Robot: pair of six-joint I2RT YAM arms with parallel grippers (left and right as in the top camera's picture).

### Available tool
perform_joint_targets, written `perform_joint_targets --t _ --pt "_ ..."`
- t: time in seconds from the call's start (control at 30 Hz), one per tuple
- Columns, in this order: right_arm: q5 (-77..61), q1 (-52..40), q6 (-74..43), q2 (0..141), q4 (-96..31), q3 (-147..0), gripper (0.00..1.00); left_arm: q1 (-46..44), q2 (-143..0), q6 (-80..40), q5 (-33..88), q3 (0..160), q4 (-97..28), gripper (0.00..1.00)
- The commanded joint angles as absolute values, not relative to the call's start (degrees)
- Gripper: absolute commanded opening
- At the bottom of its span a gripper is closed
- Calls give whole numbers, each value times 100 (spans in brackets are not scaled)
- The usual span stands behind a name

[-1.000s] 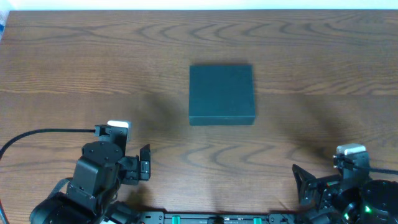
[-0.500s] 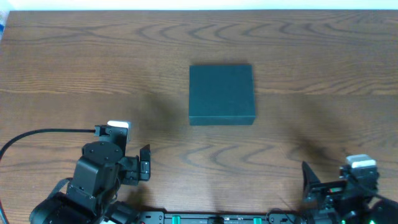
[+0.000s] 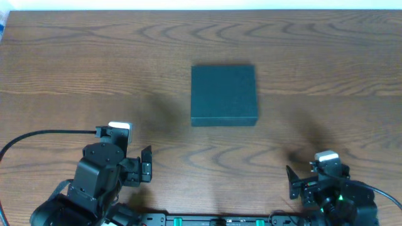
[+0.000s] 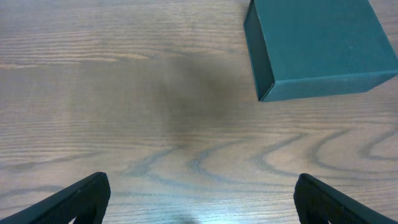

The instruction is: Pack container

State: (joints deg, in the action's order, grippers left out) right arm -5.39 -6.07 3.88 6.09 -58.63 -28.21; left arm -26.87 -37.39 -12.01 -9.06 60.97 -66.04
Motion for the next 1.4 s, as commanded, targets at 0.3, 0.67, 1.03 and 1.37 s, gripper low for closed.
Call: perform_joint_targets --t 0.3,0.67,1.03,1.37 --pt "-478 -454 478 34 -5990 -2156 99 -2703 -3732 -1245 -956 6047 -6617 95" --pt "-495 -454 480 38 -6145 -2034 99 -2703 -3732 -1245 -956 6047 -6617 96" --pt "-495 -454 478 38 -6147 -2034 99 -2703 -3732 -1245 -956 6047 -6617 95" --pt "-495 -454 480 38 -6147 -2034 99 -2698 -3701 -1197 -1092 6042 -6643 96"
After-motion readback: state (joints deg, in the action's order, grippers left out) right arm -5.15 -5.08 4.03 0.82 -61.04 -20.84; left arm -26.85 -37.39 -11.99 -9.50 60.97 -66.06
